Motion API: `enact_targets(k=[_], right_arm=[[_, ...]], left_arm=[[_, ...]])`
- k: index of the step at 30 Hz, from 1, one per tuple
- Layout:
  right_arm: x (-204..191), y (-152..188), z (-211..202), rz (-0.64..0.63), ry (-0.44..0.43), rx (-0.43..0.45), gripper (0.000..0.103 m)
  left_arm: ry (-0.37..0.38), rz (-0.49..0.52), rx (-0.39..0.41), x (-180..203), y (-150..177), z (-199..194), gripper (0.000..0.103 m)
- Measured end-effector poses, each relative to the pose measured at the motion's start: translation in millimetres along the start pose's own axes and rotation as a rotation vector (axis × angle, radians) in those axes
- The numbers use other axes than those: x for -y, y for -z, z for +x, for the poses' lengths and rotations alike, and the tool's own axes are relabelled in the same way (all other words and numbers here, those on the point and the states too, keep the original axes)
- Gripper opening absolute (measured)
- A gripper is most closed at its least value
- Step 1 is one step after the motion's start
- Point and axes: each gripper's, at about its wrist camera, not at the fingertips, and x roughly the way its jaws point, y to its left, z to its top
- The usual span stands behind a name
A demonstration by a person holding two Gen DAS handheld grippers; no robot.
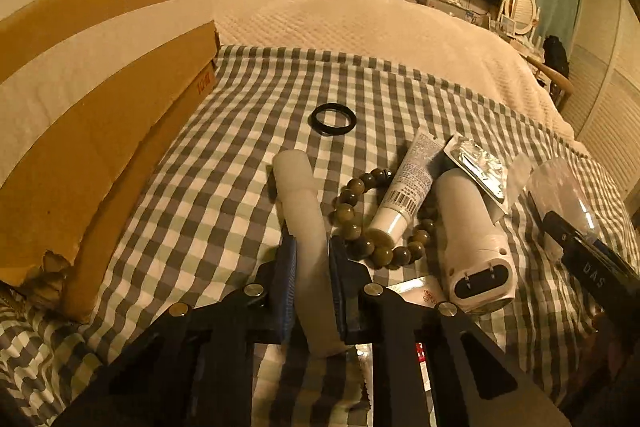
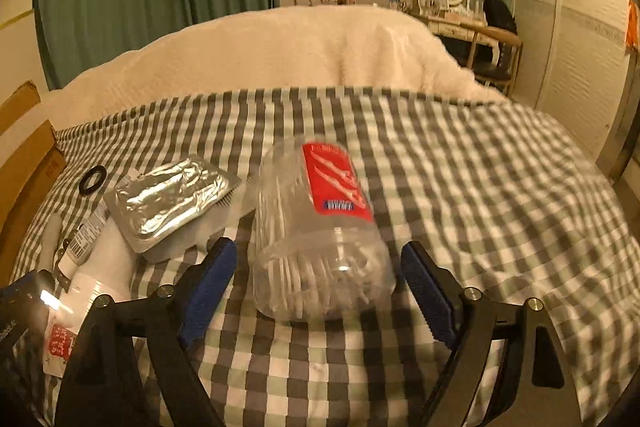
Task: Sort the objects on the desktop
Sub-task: 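Grasp the white foam tube with the left tool while the right tool grasps the clear swab tub, then carry the foam tube and swab tub in both tools over the box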
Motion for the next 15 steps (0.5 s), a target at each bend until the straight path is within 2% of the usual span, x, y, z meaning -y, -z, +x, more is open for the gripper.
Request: enact_targets(k=[4, 8, 12, 15], right_arm=[[5.9, 3.0, 4.1, 0.039, -0.031, -0.011, 0.065], [7.0, 3.4, 0.0, 0.052, -0.033, 0.002, 0.065], [9.0, -0.4, -12.0, 0.057, -0.031, 0.013, 0.065], [2.7, -2.6, -41.5, 0.036, -0.039, 0.012, 0.064]], left_arm=[[0.022, -0.037, -0.003, -6.2, -2.0, -5.8, 0.013], [0.028, -0.029, 0.001, -6.7, -3.1, -16.7, 0.012], [0.047, -0.043, -0.009, -10.3, -1.0, -29.7, 0.011], [0.067, -0.067, -0.008, -17.6, 0.4, -45.0, 0.011]])
